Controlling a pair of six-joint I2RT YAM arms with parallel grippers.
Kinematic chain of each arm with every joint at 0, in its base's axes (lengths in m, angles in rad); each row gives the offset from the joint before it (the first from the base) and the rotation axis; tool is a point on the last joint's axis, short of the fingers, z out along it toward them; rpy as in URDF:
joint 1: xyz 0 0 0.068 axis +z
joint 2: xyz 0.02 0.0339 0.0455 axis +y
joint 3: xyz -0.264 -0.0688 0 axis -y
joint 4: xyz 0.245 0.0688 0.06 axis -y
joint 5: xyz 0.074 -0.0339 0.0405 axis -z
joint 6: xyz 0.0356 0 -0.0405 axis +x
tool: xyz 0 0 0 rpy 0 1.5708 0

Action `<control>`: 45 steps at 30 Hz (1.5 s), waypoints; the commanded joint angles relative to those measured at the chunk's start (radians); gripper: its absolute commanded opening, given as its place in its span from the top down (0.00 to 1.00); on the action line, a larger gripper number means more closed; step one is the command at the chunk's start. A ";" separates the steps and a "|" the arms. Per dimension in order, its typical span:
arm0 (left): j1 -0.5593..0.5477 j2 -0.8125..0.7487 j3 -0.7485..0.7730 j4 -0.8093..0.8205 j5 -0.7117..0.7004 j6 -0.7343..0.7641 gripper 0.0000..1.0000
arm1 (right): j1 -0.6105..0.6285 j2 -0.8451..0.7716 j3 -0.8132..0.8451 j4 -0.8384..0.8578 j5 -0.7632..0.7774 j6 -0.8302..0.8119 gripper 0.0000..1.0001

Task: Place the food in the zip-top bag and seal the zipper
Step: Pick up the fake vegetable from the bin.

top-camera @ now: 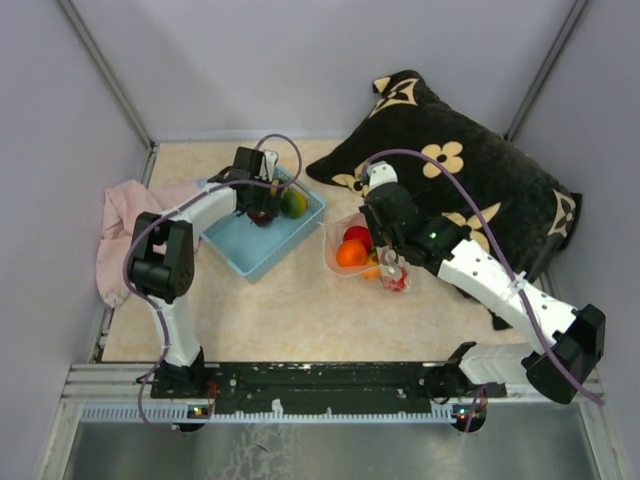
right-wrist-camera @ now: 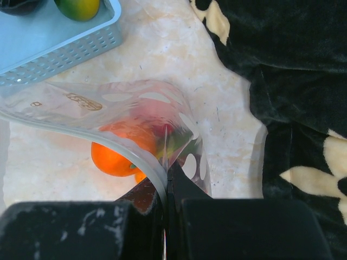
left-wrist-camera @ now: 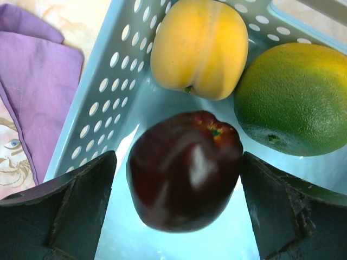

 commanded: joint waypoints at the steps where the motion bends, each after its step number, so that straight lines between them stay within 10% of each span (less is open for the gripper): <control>1: 0.009 0.025 0.008 0.056 0.014 -0.001 0.01 | -0.005 0.001 0.024 0.037 0.008 -0.023 1.00; 29: 0.011 -0.189 -0.113 -0.047 0.122 -0.159 0.28 | -0.005 -0.026 0.024 0.036 0.017 -0.004 1.00; 45: 0.008 -0.596 -0.363 0.162 0.553 -0.282 0.29 | -0.004 0.013 0.096 0.024 0.010 -0.004 1.00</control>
